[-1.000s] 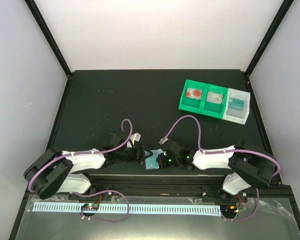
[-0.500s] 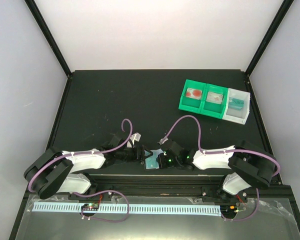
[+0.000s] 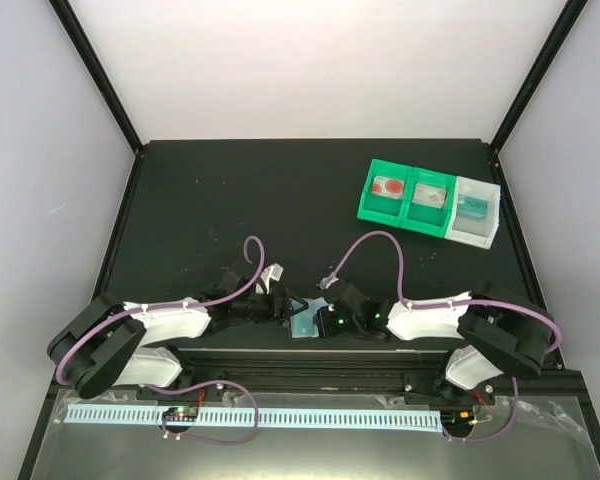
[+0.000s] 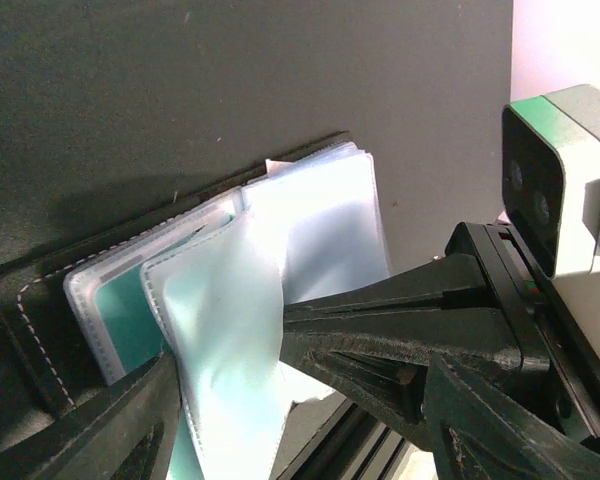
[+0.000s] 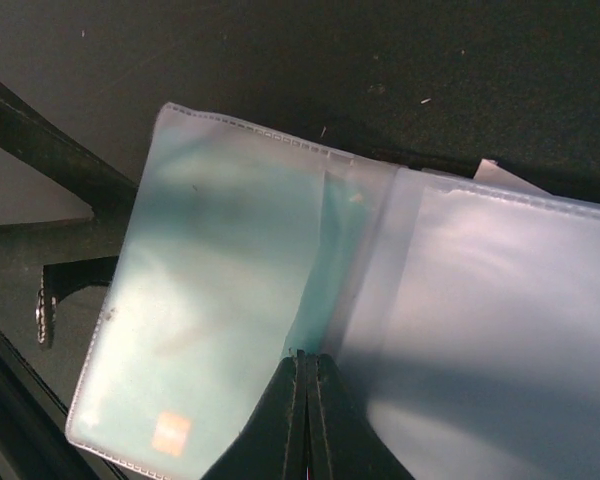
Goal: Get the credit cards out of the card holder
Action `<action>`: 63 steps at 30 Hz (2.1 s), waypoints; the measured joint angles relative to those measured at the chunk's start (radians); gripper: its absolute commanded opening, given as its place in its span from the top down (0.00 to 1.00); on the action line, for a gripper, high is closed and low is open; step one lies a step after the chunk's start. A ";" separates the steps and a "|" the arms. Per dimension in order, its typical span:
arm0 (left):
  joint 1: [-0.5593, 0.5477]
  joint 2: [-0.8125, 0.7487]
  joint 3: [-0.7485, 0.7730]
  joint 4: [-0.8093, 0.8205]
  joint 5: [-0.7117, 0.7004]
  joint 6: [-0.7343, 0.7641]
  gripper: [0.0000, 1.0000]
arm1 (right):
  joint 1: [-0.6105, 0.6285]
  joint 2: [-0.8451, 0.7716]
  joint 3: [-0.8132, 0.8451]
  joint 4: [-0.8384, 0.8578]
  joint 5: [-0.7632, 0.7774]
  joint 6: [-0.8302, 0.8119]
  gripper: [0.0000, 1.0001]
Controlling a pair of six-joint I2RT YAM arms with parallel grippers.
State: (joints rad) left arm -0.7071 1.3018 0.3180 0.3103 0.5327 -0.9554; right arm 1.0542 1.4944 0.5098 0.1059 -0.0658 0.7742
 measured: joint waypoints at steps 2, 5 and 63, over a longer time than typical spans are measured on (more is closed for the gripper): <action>0.000 0.000 0.000 0.003 0.006 -0.004 0.32 | 0.000 -0.011 -0.014 0.014 0.001 0.003 0.98; -0.001 0.000 0.000 0.016 0.016 -0.017 0.31 | 0.000 -0.047 -0.041 0.014 0.011 0.010 0.98; -0.135 0.136 0.083 0.123 0.019 -0.056 0.36 | -0.047 -0.462 -0.178 -0.202 0.249 0.011 0.76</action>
State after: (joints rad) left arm -0.8421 1.4380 0.4007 0.4335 0.5522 -1.0115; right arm 1.0073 1.0328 0.3317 -0.0963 0.1829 0.7849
